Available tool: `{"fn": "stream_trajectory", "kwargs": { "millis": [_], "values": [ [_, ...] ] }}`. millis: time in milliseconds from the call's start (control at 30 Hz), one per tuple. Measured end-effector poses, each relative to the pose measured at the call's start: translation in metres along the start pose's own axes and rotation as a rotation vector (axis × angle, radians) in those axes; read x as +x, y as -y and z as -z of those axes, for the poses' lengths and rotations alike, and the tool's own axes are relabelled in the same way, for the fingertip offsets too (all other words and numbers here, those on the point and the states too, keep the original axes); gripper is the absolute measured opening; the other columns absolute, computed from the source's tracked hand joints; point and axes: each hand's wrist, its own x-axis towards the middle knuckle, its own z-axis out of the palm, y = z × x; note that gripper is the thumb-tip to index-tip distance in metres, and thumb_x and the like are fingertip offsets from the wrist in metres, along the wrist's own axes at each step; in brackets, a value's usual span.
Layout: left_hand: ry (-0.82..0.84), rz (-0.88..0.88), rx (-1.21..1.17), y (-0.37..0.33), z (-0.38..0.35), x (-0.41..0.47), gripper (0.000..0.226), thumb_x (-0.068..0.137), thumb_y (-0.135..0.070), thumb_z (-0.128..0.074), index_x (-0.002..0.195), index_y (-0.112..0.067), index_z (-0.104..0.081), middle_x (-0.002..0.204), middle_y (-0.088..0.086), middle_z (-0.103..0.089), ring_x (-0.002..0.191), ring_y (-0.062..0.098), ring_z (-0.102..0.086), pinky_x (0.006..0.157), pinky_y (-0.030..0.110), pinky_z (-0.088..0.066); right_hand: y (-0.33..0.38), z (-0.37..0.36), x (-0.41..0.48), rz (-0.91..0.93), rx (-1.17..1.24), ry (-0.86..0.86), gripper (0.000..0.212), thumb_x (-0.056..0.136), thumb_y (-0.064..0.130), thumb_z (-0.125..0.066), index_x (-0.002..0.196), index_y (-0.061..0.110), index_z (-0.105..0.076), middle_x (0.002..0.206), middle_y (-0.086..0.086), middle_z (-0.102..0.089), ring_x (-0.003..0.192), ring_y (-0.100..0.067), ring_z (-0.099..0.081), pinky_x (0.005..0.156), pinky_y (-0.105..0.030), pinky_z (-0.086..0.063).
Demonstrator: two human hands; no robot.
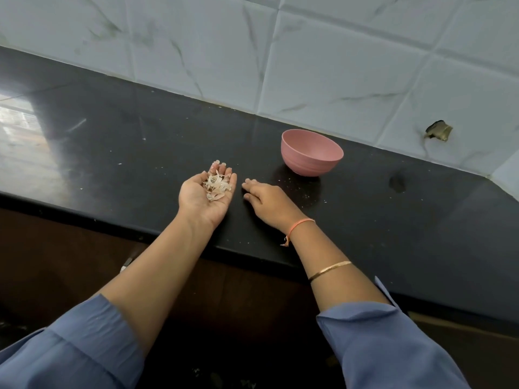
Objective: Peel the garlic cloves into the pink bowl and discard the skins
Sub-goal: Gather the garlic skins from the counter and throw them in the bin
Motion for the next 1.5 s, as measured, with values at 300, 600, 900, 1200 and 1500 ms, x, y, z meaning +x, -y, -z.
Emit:
{"fn": "stream_trajectory", "kwargs": {
  "millis": [300,600,900,1200,1500],
  "values": [
    [0.003,0.033,-0.022,0.005,0.000,-0.006,0.036,0.099,-0.012,-0.029,0.090,0.000,-0.061,0.091,0.010,-0.061,0.087,0.022,-0.060,0.083,0.034,-0.049,-0.011,0.021,-0.032,-0.145,-0.315,0.050,0.042,0.093,-0.001,-0.041,0.132,0.011,-0.051,0.138,-0.007,-0.050,0.128,-0.026,-0.045,0.105,-0.034,-0.036],
    [-0.015,0.078,-0.018,0.022,-0.004,-0.009,0.034,0.099,-0.012,-0.029,0.090,0.001,-0.060,0.091,0.010,-0.060,0.087,0.022,-0.060,0.086,0.034,-0.049,0.022,0.027,-0.062,-0.209,-0.589,0.032,0.026,0.088,-0.003,-0.050,0.112,0.002,-0.058,0.112,-0.017,-0.059,0.105,-0.034,-0.055,0.081,-0.037,-0.046],
    [-0.005,0.120,0.061,0.035,-0.005,-0.013,0.036,0.100,-0.012,-0.027,0.088,0.000,-0.059,0.089,0.010,-0.060,0.089,0.022,-0.058,0.089,0.034,-0.045,0.005,0.063,-0.047,-0.435,1.219,-0.190,0.019,0.081,-0.017,-0.055,0.100,-0.019,-0.058,0.077,-0.018,-0.063,0.068,-0.018,-0.065,0.068,-0.020,-0.057],
    [0.063,0.169,0.013,0.036,-0.004,-0.011,0.031,0.098,-0.010,-0.028,0.101,0.008,-0.054,0.105,0.020,-0.061,0.095,0.027,-0.061,0.086,0.037,-0.049,0.052,0.081,-0.016,-0.265,0.541,-0.023,0.025,0.083,-0.015,-0.050,0.086,-0.001,-0.069,0.074,-0.004,-0.062,0.083,-0.020,-0.066,0.078,-0.026,-0.057],
    [0.066,0.171,-0.031,0.033,-0.002,-0.009,0.031,0.098,-0.010,-0.028,0.104,0.008,-0.053,0.111,0.022,-0.061,0.114,0.028,-0.056,0.104,0.039,-0.042,0.062,0.075,-0.018,-0.123,0.054,-0.108,0.018,0.081,0.004,-0.058,0.089,0.009,-0.074,0.084,-0.005,-0.070,0.065,-0.008,-0.055,0.065,-0.020,-0.049]
  ]
}}
